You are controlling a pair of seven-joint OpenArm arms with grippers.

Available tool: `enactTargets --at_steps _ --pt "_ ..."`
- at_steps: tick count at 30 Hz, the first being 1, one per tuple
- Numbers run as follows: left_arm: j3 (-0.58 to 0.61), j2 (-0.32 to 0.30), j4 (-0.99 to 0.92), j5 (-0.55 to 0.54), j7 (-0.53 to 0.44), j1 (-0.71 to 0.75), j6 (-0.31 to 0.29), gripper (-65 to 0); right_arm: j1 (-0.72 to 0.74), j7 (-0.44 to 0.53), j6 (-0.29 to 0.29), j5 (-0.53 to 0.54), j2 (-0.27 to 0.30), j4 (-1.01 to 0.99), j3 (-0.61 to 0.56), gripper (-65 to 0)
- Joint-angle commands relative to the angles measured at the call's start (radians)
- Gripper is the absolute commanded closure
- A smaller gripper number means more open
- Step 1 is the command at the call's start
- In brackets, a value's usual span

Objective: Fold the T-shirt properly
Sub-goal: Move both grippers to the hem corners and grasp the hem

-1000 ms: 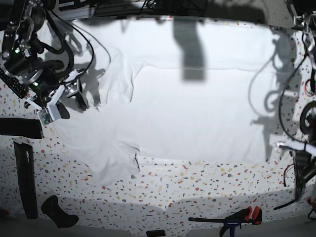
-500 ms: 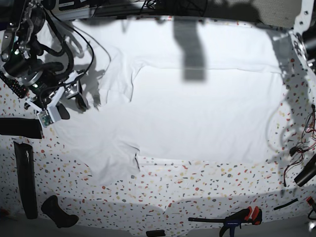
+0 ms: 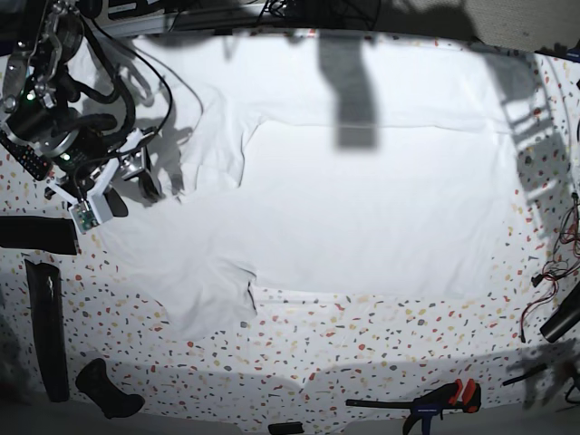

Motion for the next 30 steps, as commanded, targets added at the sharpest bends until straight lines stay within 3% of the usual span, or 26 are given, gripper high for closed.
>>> enactTargets --at_steps 1,10,16,19,24,30 --pt "0.021 -0.010 -0.038 -0.011 -0.025 -0.063 -0.005 -21.6 0.009 0.023 0.007 0.009 0.013 0.018 0.007 -34.2" --pt "0.261 -0.010 -0.472 -0.012 -0.001 -0.214 -0.054 -21.9 0.009 0.009 0.006 0.009 0.013 0.018 0.007 -34.2" --pt "0.314 0.000 -0.684 -0.019 0.109 -0.213 -0.129 -32.8 0.009 -0.042 0.006 0.010 0.013 0.018 0.007 -34.2" --pt "0.314 0.008 -0.806 -0.064 0.165 -0.211 -0.180 -34.4 0.009 -0.067 0.006 0.023 0.013 0.018 0.007 -34.2" --pt "0.314 0.009 -0.981 -0.182 0.144 -0.191 -0.217 -34.4 0.009 -0.126 0.007 0.129 0.013 0.018 0.007 -34.2" --pt "0.314 0.009 -1.010 -0.172 0.006 -0.067 -0.217 -34.4 0.009 -0.154 0.007 0.173 0.013 0.018 0.007 -34.2"
